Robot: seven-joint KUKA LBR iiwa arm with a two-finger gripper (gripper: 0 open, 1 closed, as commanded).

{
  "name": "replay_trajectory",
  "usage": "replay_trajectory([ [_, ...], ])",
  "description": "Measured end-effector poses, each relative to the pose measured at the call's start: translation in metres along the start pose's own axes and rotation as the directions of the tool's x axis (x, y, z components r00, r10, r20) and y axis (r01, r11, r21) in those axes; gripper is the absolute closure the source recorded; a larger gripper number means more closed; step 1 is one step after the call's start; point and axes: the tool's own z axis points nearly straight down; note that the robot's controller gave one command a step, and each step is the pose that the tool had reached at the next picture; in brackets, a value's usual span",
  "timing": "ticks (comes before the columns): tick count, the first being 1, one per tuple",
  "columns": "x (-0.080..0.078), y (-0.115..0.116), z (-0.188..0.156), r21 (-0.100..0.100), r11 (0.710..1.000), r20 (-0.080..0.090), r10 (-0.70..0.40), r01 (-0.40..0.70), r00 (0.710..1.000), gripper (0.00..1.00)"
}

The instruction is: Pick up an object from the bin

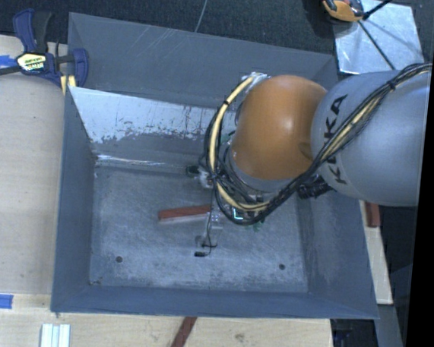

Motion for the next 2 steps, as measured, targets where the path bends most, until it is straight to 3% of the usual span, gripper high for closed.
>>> replay_trajectory([
  [1, -0.002, 0.000, -0.004, -0.001, 1.000, 0.008, 0.003, -0.003, 1.000, 0.00],
  [2, -0.039, -0.005, 0.072, 0.000, 1.000, 0.012, -0.030, 0.030, 0.999, 0.00],
])
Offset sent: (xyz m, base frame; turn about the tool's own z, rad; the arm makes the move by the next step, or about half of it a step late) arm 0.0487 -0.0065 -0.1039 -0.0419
